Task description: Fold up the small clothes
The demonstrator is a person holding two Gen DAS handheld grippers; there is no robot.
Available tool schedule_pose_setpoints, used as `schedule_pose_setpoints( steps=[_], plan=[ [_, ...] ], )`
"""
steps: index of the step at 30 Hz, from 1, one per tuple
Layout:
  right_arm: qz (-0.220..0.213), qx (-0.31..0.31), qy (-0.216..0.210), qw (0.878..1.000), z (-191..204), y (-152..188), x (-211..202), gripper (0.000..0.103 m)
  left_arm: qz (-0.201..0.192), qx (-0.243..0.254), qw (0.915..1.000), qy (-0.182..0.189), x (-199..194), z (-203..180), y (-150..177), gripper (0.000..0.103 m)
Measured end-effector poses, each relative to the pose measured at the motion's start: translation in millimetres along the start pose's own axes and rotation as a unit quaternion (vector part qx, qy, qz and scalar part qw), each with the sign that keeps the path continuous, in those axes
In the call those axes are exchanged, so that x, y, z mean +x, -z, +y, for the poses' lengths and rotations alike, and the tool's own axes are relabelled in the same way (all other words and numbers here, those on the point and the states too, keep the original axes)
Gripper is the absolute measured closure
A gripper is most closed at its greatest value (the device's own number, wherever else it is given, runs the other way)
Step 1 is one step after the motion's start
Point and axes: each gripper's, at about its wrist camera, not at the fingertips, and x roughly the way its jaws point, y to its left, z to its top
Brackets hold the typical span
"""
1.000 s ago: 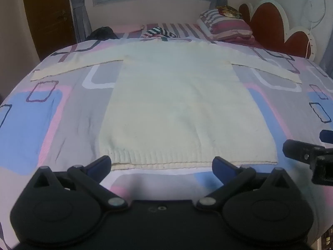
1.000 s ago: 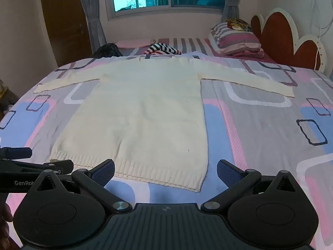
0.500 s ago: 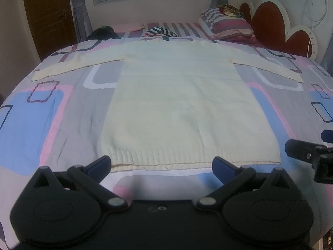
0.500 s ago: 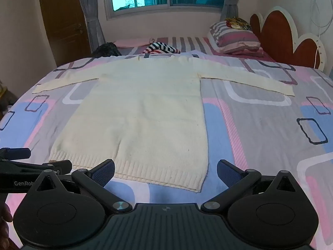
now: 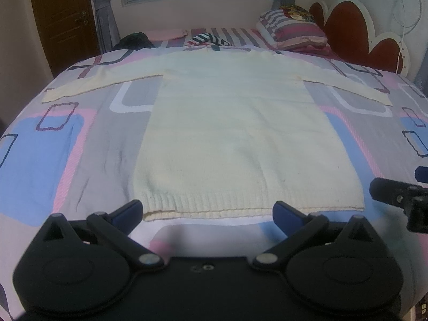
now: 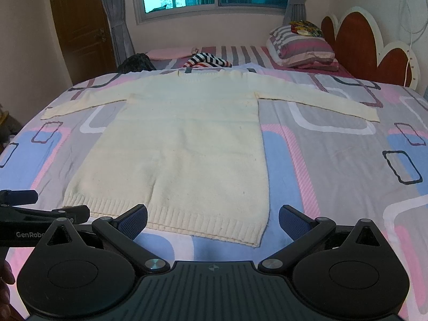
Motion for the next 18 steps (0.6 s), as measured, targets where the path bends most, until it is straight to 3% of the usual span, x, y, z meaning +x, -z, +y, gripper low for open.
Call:
schedule_pose_setpoints(
  steps=[18],
  plan=[
    [0.002,-0.004,-0.001,1.000,-1.4,0.0,0.9,0.000,0.000,-0.003,1.0000,0.001,0.2,2.1,0.9,0.001]
  ],
)
